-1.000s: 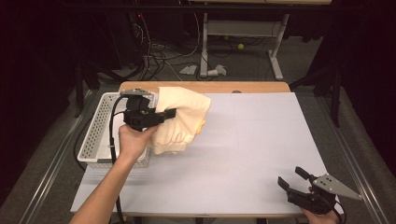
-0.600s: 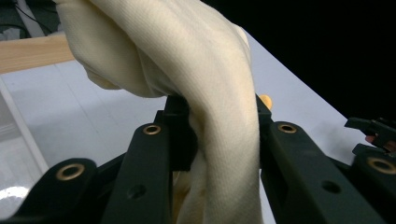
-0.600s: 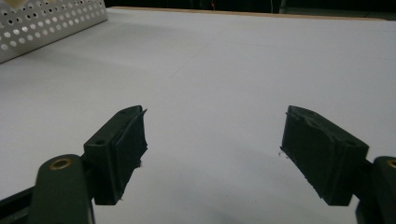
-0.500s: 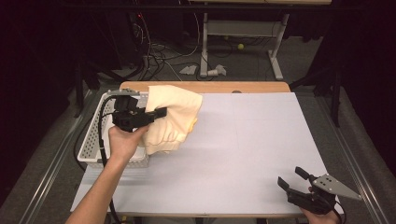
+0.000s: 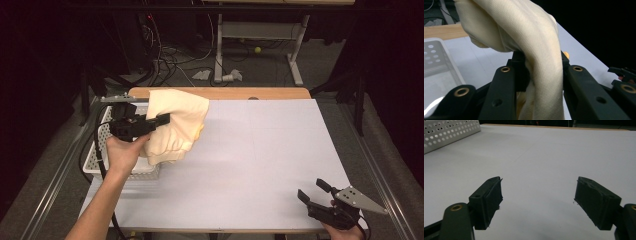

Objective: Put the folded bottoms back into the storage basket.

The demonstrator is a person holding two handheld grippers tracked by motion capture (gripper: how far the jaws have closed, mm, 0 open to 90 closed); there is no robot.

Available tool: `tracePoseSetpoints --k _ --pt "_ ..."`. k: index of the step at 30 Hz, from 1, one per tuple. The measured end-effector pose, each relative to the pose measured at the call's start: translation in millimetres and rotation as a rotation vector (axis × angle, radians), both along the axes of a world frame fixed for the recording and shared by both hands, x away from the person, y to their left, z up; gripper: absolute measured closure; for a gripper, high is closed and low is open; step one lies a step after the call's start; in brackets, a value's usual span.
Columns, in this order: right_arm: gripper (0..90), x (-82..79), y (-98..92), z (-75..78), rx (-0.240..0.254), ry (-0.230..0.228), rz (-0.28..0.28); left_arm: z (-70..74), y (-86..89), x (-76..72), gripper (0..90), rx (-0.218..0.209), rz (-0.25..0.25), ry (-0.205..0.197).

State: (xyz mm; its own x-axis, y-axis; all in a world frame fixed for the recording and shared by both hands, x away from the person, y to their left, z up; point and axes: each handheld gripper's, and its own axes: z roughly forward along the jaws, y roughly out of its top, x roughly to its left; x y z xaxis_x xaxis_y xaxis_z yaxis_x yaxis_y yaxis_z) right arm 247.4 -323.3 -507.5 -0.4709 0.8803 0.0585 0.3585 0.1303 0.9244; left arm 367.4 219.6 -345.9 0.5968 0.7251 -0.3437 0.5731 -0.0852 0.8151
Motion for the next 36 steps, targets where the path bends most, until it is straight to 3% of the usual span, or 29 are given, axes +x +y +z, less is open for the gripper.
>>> tracePoseSetpoints --k 16,36 --pt "22.6 -0.3 0.2 0.1 0.0 0.001 -0.002 2.7 26.7 -9.6 68.4 -0.009 0.063 -0.012" --pt "22.6 0.2 0.3 -0.1 -0.005 0.001 -0.006 -0.6 49.4 -11.0 68.4 -0.02 0.128 -0.002"
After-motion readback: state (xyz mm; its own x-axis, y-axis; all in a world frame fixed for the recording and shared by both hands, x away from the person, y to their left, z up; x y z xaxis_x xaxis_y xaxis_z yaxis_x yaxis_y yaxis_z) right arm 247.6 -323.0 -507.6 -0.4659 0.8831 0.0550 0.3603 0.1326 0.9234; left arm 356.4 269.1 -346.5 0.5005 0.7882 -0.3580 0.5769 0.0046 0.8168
